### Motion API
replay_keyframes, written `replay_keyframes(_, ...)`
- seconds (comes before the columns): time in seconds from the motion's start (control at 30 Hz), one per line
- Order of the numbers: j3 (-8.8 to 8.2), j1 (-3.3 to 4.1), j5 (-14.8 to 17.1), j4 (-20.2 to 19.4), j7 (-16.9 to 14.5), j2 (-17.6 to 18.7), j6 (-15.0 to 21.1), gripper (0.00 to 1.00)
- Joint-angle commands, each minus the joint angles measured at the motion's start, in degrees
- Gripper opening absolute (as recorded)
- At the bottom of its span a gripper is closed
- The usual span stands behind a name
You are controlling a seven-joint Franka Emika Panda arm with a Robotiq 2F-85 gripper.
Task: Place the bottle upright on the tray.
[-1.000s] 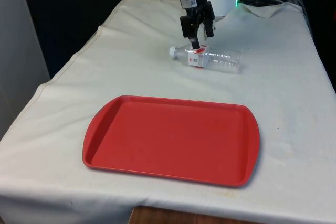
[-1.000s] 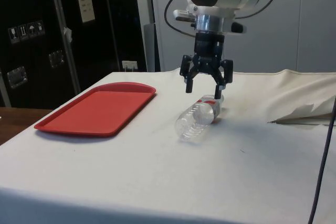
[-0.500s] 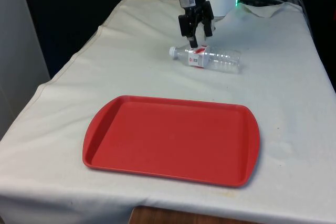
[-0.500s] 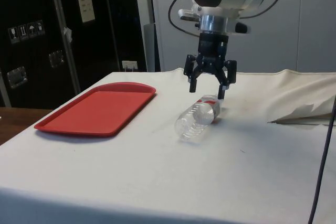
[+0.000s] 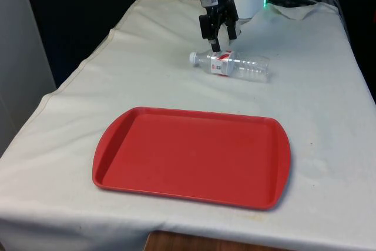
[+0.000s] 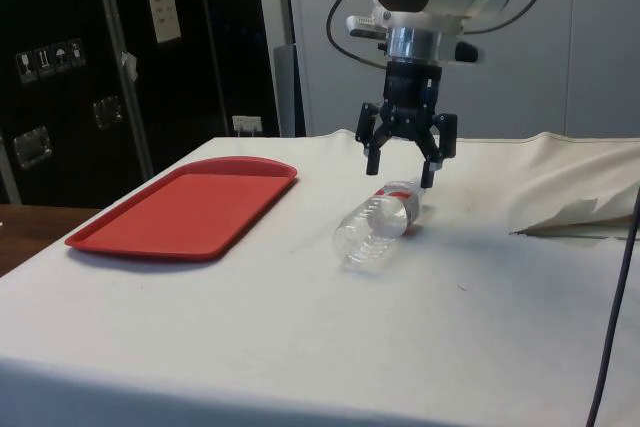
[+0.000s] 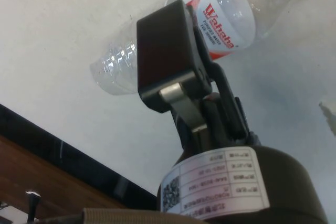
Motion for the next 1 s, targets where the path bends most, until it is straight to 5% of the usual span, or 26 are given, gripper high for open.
replay_keyframes(0.0, 0.00, 0.06, 0.40, 0.00, -0.29, -0.23, 0.11, 1.00)
replay_keyframes(0.43, -0.17, 0.00, 0.00, 0.34, -0.34, 0.00, -0.86, 1.00)
replay_keyframes(0.7, -1.15, -0.06, 4.24, 1.15, -5.90, -1.03, -3.50, 1.00)
replay_keyframes(0.73, -1.15, 0.00, 2.92, 0.97, -4.76, 0.00, -2.92, 1.00)
replay_keyframes(0.97, -2.06, -0.11, 7.91, 1.78, -11.29, -0.23, -5.21, 1.00)
